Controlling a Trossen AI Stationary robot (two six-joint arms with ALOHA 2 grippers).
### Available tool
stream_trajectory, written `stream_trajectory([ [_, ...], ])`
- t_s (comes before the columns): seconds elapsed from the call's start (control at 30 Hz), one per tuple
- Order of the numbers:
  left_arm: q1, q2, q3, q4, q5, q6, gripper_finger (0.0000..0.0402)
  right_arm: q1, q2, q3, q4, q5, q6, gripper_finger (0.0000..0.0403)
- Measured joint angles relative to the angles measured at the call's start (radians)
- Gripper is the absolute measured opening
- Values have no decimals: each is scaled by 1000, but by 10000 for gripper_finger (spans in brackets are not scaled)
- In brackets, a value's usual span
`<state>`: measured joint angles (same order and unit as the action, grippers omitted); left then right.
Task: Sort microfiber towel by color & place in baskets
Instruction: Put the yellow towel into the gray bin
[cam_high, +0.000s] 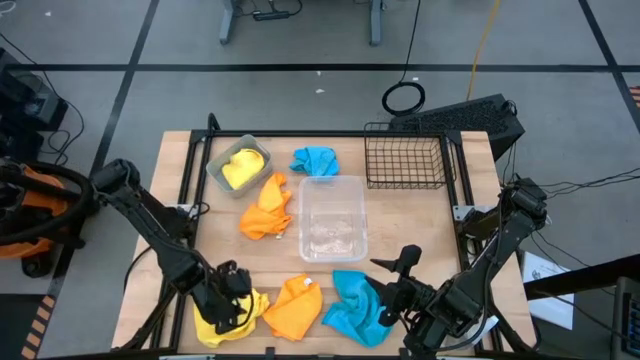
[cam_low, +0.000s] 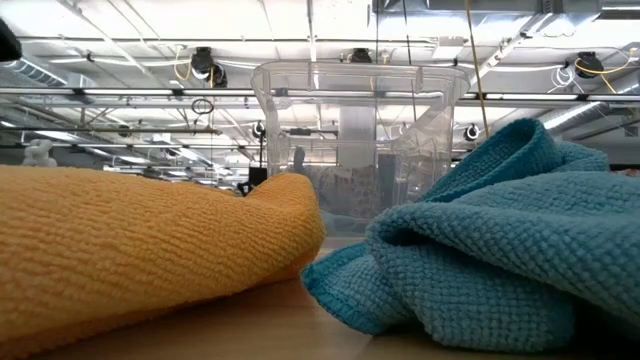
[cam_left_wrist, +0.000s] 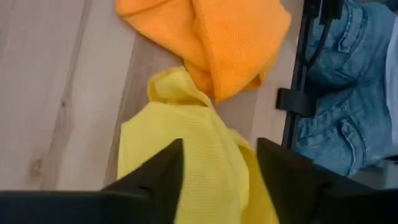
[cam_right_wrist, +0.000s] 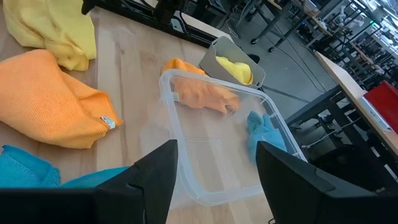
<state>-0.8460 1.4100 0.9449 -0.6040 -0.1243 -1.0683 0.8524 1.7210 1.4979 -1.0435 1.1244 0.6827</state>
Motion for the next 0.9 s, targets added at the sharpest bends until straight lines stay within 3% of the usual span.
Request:
stream_trajectory([
  [0.27,-52,119,-1,-11,-6,7,335,0,0,0,0,-4,-4,210],
  [0.47,-68,222,-1,-12,-5,29,354,0,0,0,3,-4,9,210],
  [0.67,-80,308,1,-10,24,59,278,0,0,0,20,-4,6,210],
  [0.9,-80,302,1,-46,-16,82,108,-9,0,0,34,2,2,210],
])
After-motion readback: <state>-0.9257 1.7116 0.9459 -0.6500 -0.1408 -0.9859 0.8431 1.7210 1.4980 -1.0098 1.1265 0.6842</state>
